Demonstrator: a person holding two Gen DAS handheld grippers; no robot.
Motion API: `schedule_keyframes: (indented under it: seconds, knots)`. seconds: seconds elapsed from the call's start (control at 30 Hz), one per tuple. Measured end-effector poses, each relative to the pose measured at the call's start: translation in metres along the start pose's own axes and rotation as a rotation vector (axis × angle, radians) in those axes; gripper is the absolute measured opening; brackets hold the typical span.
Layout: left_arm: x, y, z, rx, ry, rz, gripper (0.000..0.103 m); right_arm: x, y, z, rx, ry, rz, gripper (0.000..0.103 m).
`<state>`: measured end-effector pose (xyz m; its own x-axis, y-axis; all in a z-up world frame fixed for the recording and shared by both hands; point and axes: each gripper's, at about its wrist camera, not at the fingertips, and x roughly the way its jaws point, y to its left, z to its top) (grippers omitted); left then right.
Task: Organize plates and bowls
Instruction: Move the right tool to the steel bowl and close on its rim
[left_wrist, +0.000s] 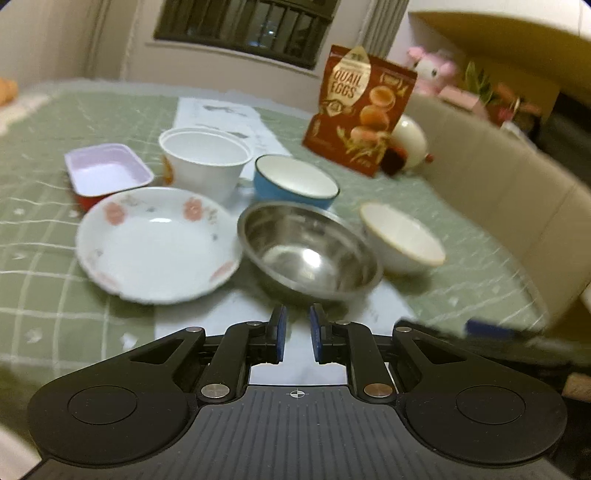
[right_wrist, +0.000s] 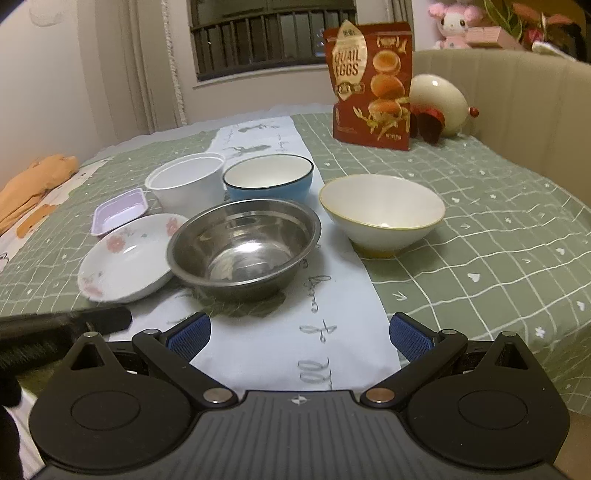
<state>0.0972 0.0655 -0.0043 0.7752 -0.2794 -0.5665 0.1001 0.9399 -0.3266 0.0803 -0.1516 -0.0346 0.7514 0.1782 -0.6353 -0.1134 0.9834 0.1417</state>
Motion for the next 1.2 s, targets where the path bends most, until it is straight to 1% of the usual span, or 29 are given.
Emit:
schedule_keyframes:
  seconds: [0.03, 0.07, 0.13, 0.17, 0.2, 0.27, 0.33, 0.43, 0.47, 0.5, 0.53, 0.6, 0.63, 0.7, 0.77, 0.9, 1.0, 1.03, 1.13, 1.2]
  knots:
    - [0.005, 0.010, 0.008, -0.023, 0.005, -0.013, 0.016, 0.007, -0.001, 0.004, 0.010, 0.009, 0.000, 0.103]
    - [0.011, 0.018, 0.015, -0.046, 0.013, -0.008, 0.016, 0.012, -0.002, 0.007, 0.018, 0.016, 0.000, 0.103]
    - [0.019, 0.028, 0.032, -0.073, 0.023, 0.040, 0.017, 0.026, -0.003, 0.015, 0.038, 0.026, -0.004, 0.103]
    - [0.025, 0.030, 0.043, -0.072, 0.031, 0.068, 0.017, 0.031, -0.004, 0.018, 0.043, 0.028, -0.007, 0.103]
    - [0.030, 0.030, 0.054, -0.047, 0.037, 0.067, 0.017, 0.037, -0.004, 0.022, 0.051, 0.032, -0.010, 0.103]
    - [0.040, 0.024, 0.079, 0.065, 0.019, 0.012, 0.017, 0.049, -0.005, 0.030, 0.070, 0.045, -0.014, 0.103]
    - [0.051, 0.018, 0.100, 0.126, 0.007, -0.027, 0.017, 0.061, -0.006, 0.038, 0.089, 0.071, -0.011, 0.103]
    - [0.072, 0.024, 0.120, 0.119, -0.013, -0.124, 0.017, 0.078, -0.008, 0.042, 0.140, 0.130, 0.039, 0.103]
    - [0.077, 0.030, 0.122, 0.104, -0.020, -0.142, 0.017, 0.085, -0.010, 0.041, 0.170, 0.155, 0.060, 0.103]
    - [0.080, 0.037, 0.122, 0.092, -0.026, -0.144, 0.017, 0.091, -0.011, 0.039, 0.196, 0.176, 0.075, 0.103]
    - [0.084, 0.042, 0.120, 0.087, -0.016, -0.129, 0.017, 0.096, -0.012, 0.037, 0.214, 0.192, 0.084, 0.103]
    - [0.099, 0.049, 0.121, 0.084, 0.052, -0.072, 0.017, 0.107, -0.016, 0.032, 0.254, 0.219, 0.097, 0.103]
    - [0.105, 0.050, 0.122, 0.084, 0.078, -0.057, 0.017, 0.111, -0.018, 0.030, 0.272, 0.227, 0.103, 0.103]
    - [0.114, 0.055, 0.119, 0.090, 0.104, -0.086, 0.017, 0.115, -0.019, 0.027, 0.293, 0.231, 0.103, 0.103]
    - [0.126, 0.062, 0.115, 0.063, 0.150, -0.117, 0.017, 0.120, -0.017, 0.027, 0.292, 0.238, 0.091, 0.103]
    - [0.151, 0.067, 0.108, 0.061, 0.192, -0.090, 0.019, 0.127, -0.010, 0.030, 0.250, 0.261, 0.066, 0.103]
    - [0.162, 0.068, 0.105, 0.030, 0.234, -0.133, 0.019, 0.131, -0.009, 0.032, 0.234, 0.272, 0.054, 0.103]
    - [0.163, 0.069, 0.103, 0.019, 0.245, -0.149, 0.020, 0.132, -0.008, 0.032, 0.226, 0.274, 0.048, 0.103]
    - [0.169, 0.072, 0.105, -0.038, 0.282, -0.180, 0.021, 0.135, -0.004, 0.033, 0.197, 0.283, 0.030, 0.103]
    - [0.171, 0.073, 0.108, -0.067, 0.291, -0.208, 0.021, 0.135, -0.004, 0.033, 0.192, 0.287, 0.026, 0.103]
